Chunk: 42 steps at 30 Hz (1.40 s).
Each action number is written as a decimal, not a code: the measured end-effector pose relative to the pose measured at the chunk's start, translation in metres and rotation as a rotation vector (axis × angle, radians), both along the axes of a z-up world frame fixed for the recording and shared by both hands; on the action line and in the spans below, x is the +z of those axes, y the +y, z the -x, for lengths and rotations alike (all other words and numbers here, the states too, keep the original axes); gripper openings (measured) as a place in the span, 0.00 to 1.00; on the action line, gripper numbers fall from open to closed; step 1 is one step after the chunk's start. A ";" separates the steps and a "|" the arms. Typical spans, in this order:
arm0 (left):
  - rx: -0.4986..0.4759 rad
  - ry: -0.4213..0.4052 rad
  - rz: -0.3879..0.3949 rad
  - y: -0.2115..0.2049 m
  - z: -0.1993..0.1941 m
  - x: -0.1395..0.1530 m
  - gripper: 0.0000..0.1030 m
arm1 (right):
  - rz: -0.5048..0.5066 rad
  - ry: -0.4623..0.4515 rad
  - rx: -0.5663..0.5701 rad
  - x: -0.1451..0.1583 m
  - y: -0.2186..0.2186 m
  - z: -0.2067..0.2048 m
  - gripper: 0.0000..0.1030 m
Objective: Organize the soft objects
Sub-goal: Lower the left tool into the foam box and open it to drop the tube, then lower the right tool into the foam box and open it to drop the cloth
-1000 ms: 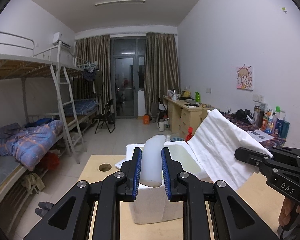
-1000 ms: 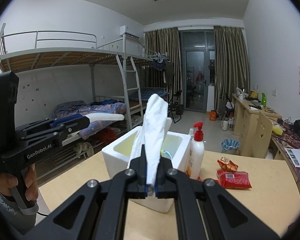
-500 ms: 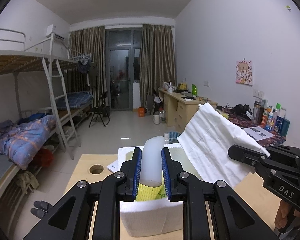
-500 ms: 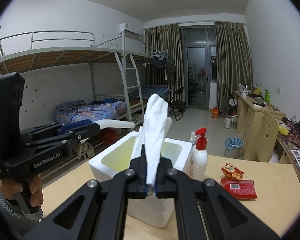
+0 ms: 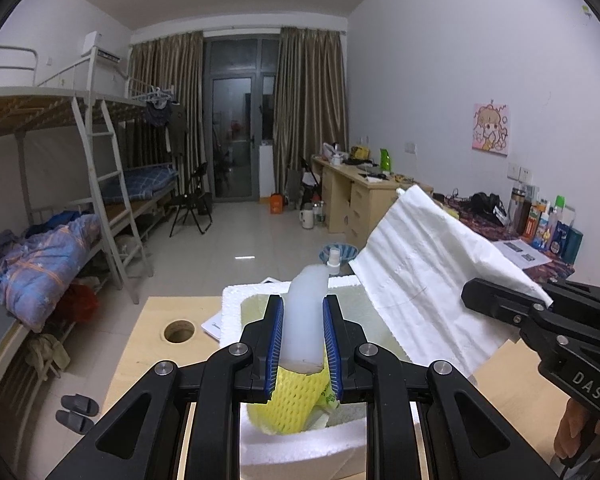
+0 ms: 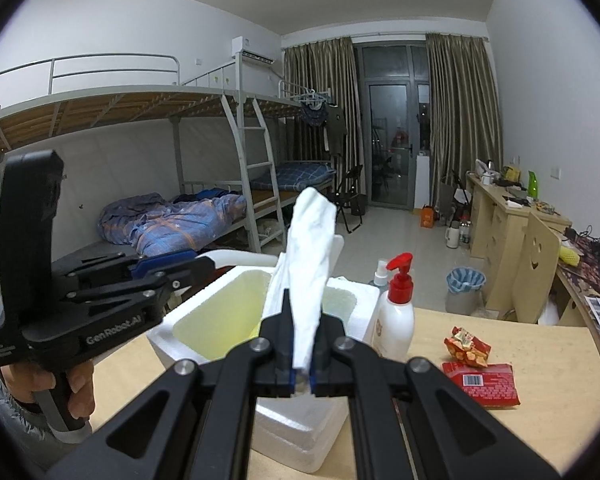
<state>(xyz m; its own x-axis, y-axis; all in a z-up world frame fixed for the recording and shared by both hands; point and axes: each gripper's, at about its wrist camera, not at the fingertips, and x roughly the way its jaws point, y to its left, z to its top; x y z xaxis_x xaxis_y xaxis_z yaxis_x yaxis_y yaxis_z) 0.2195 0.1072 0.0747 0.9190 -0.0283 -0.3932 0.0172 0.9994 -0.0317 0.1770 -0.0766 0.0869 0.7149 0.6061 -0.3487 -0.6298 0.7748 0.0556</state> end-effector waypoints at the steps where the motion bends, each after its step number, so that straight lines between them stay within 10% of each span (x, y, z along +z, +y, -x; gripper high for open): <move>1: -0.004 0.008 -0.003 0.000 -0.004 -0.001 0.21 | -0.001 0.001 -0.001 -0.001 0.000 -0.001 0.06; 9: -0.037 0.058 0.000 0.000 -0.027 -0.016 0.25 | -0.003 0.005 -0.019 -0.002 -0.003 -0.005 0.06; 13: -0.027 0.059 -0.021 0.003 -0.030 -0.020 0.78 | 0.000 0.012 -0.027 -0.003 -0.003 -0.008 0.06; 16: 0.006 0.020 -0.026 0.006 -0.023 -0.018 0.93 | 0.000 0.014 -0.030 -0.004 -0.004 -0.009 0.06; 42: 0.098 -0.092 0.066 0.061 0.011 -0.019 1.00 | 0.031 0.037 0.018 -0.010 0.036 -0.026 0.06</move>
